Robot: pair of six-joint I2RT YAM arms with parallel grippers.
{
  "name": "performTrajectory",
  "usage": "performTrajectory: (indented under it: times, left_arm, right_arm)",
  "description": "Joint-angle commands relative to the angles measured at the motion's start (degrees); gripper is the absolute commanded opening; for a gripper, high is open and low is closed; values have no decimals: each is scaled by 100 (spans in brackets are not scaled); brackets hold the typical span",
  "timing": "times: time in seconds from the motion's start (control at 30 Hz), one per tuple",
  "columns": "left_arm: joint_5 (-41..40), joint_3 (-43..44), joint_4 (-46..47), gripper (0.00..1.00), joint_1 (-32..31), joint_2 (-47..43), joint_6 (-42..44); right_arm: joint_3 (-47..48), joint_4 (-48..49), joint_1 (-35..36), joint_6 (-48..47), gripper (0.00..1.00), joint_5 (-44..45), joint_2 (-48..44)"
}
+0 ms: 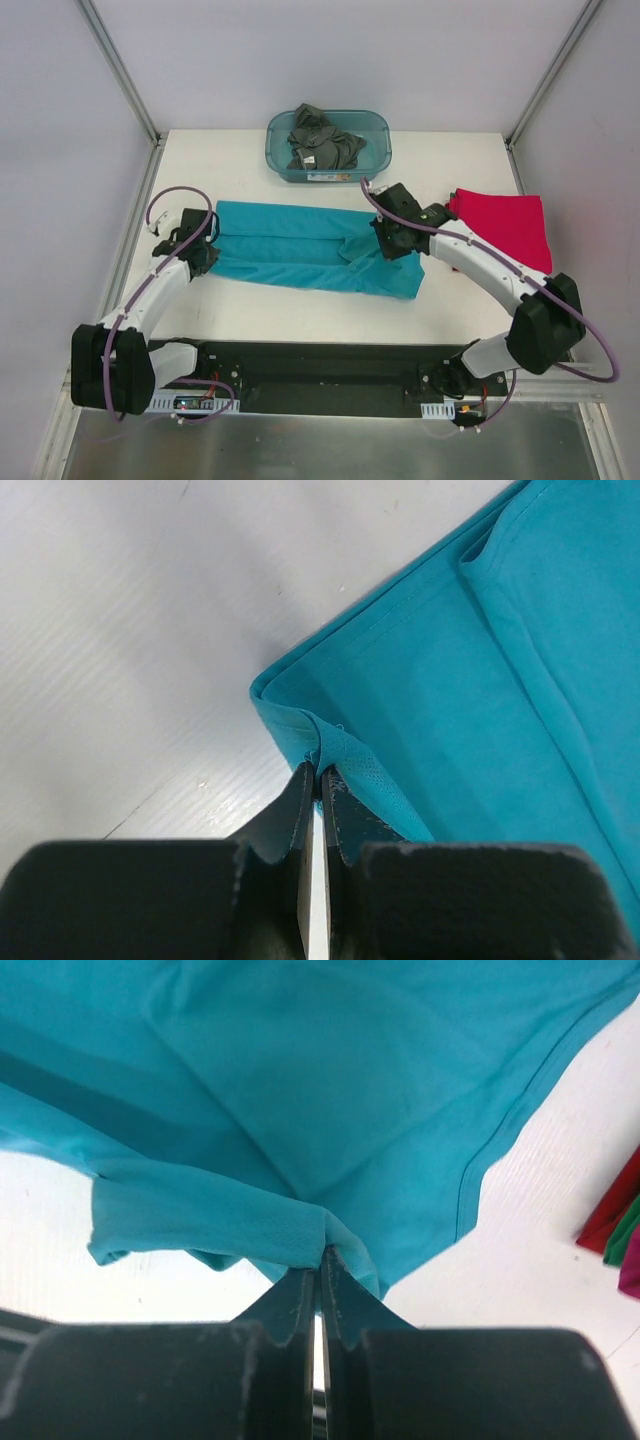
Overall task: Fold and stack the t-shirts
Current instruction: Fold the other side of the tshirt into a rectangle
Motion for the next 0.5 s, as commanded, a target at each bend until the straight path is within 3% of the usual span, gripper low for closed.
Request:
performTrajectory:
  times: [0.0, 0.47]
  left_arm:
    - [-203, 482, 243, 0, 66, 467, 125]
    - [-467, 1089, 427, 0, 101, 1336, 151]
  right_arm:
    - [584, 112, -198, -199, 0, 137, 441]
    - [1709, 217, -647, -822, 0, 304, 1750]
